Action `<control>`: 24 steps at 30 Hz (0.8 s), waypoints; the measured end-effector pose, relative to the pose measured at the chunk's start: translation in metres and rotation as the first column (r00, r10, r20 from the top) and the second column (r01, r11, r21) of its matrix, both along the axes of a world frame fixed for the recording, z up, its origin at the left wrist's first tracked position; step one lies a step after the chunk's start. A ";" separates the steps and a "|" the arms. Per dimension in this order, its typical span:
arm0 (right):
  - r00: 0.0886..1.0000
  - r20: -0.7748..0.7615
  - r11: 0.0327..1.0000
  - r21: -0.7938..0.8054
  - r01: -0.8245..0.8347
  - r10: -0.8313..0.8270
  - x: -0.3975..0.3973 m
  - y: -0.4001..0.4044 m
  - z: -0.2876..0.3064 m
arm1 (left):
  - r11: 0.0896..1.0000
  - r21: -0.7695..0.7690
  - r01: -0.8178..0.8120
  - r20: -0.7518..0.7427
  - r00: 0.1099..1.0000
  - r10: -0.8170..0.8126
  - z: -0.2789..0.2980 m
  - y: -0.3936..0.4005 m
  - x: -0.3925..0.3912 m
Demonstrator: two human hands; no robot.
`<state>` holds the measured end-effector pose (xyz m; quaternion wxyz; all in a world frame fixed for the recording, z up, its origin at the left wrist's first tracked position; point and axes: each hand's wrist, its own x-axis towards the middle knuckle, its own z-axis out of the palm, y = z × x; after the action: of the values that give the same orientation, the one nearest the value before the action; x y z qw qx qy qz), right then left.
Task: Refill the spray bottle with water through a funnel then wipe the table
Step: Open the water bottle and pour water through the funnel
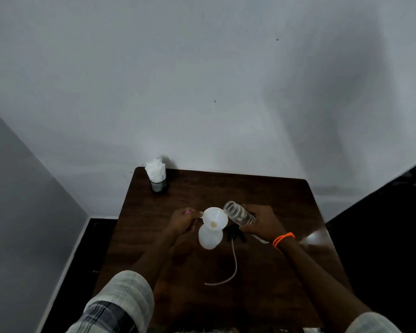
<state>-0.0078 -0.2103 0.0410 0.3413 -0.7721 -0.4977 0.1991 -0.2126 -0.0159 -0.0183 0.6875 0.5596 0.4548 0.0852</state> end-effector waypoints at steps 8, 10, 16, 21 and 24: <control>0.990 0.135 0.998 -0.059 -0.036 0.044 0.010 0.004 -0.012 | 0.999 -0.038 -0.038 0.021 0.999 0.039 -0.005 0.001 0.001; 0.983 0.173 0.996 -0.068 -0.051 0.062 0.011 0.005 -0.012 | 0.999 -0.042 -0.035 0.014 0.999 0.036 -0.006 0.001 0.001; 0.950 0.290 0.986 -0.152 -0.071 0.113 0.011 0.008 -0.008 | 0.998 -0.049 -0.036 0.025 0.999 0.037 -0.007 0.000 0.002; 0.927 0.352 0.983 -0.171 -0.071 0.128 0.010 0.007 -0.007 | 0.998 -0.061 -0.034 0.036 0.999 0.036 -0.004 0.000 0.002; 0.908 0.391 0.977 -0.199 -0.077 0.151 0.009 0.009 -0.004 | 0.998 -0.057 -0.025 0.038 0.999 0.028 -0.001 0.000 0.001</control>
<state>0.0011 -0.2017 0.0366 0.1482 -0.7934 -0.5820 0.0990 -0.2113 -0.0161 -0.0198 0.7104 0.5322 0.4511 0.0922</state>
